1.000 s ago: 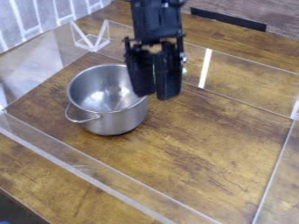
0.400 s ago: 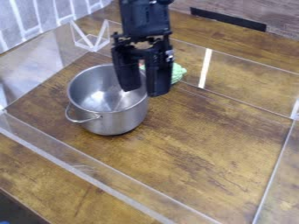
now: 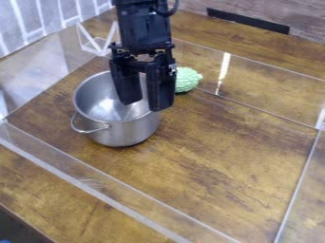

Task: Move the pink spoon to the right

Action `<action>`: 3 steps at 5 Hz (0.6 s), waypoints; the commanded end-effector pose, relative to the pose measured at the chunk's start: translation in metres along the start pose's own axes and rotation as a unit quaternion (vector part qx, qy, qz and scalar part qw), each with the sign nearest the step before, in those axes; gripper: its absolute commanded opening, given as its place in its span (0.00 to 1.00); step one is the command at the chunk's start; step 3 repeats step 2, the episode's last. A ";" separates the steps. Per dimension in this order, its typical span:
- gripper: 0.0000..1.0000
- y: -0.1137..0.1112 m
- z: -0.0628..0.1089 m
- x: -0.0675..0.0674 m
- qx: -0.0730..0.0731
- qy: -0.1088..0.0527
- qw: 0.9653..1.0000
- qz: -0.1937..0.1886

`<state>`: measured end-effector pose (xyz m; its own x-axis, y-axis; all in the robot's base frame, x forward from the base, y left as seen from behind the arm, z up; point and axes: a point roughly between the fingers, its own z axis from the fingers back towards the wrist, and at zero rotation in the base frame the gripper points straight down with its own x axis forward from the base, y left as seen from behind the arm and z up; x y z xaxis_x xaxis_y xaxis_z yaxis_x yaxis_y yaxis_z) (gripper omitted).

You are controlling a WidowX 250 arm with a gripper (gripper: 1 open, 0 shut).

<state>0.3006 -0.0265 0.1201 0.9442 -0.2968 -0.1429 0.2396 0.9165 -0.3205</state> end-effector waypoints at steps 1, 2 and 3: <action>1.00 -0.007 0.024 -0.004 0.023 -0.042 0.999 -0.006; 1.00 -0.006 0.022 -0.003 0.030 -0.044 0.999 -0.002; 1.00 -0.006 0.022 -0.003 0.030 -0.044 0.999 -0.002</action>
